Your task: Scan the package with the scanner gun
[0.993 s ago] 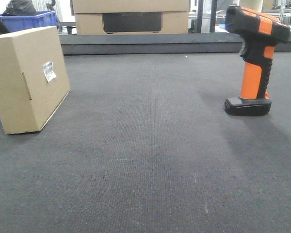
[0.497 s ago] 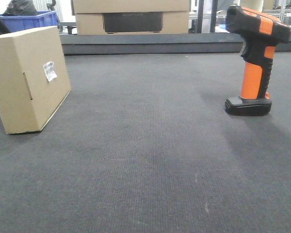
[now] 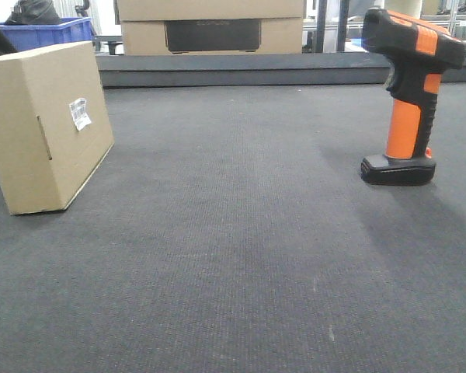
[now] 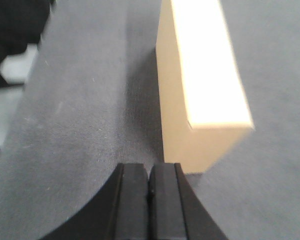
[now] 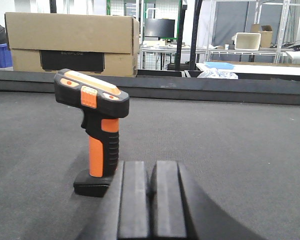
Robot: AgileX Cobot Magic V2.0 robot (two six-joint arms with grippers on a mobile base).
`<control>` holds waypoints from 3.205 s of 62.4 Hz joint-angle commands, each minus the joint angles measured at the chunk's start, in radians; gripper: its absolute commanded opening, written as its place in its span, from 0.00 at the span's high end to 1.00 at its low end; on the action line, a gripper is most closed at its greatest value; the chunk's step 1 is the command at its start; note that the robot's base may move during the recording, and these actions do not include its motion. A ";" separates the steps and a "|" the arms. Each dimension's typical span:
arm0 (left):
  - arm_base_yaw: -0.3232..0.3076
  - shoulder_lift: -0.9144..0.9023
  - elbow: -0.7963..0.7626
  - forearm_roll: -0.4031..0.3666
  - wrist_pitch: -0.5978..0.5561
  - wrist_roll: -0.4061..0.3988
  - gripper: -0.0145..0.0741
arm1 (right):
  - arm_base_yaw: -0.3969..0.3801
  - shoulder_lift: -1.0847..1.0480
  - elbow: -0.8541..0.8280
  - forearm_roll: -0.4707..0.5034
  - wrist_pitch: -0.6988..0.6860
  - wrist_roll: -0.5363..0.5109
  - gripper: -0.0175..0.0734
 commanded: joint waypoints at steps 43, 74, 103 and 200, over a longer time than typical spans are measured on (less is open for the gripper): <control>-0.178 0.511 -0.507 0.102 0.206 -0.196 0.91 | 0.005 -0.001 -0.001 0.000 -0.018 0.001 0.99; -0.178 0.581 -0.505 0.107 0.206 -0.196 0.16 | 0.005 -0.001 -0.001 0.000 -0.018 0.001 0.99; -0.178 0.663 -0.505 0.100 0.226 -0.198 0.19 | 0.005 -0.001 -0.001 0.000 -0.018 0.001 0.99; -0.377 0.609 -0.473 -0.169 0.094 -0.266 0.96 | 0.005 -0.001 -0.001 0.010 -0.110 0.001 0.99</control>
